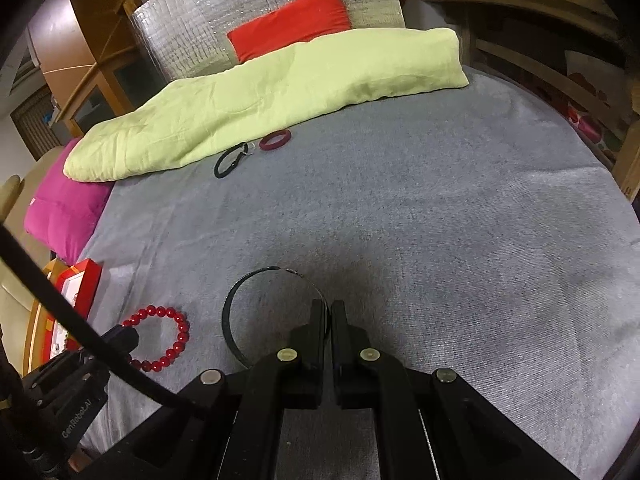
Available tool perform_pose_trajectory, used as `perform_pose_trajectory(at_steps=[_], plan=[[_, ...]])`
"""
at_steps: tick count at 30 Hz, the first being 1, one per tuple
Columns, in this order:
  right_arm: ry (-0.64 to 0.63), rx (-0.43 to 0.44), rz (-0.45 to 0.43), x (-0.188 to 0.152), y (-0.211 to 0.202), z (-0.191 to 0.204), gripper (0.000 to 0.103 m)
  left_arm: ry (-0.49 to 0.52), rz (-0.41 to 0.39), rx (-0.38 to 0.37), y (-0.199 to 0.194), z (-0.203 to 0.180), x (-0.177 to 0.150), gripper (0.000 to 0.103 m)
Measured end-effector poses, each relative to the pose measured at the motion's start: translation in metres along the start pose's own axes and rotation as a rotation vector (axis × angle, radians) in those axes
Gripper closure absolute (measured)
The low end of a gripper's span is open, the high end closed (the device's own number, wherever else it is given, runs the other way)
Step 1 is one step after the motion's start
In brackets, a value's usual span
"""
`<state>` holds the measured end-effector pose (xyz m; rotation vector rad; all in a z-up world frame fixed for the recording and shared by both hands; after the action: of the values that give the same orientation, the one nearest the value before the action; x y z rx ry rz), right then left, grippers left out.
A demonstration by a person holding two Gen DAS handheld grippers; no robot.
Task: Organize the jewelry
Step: 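Carry the red bracelet and silver bangle over to the red-rimmed tray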
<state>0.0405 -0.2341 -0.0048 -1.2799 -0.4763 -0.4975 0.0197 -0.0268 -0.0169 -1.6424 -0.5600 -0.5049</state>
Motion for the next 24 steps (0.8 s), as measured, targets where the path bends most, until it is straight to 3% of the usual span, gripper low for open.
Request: perform_pose_trajectory(at_steps=[24], plan=[[-0.056,0.026,-0.008,-0.002,0.004,0.013,0.099,0.008,-0.032,0.034,-0.009,0.006,-0.005,0.093]])
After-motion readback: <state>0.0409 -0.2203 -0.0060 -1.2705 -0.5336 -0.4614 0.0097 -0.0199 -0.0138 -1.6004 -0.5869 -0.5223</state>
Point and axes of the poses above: each gripper's, at about its wrist camera, not at the fingertips, and y roughly the way its jaws point, z to its left, x to its top, the point moved 1 cm from there along y, roughly the way its jaws point, and after that the axes turned 6 degrees about -y, right-handed, at the moved point
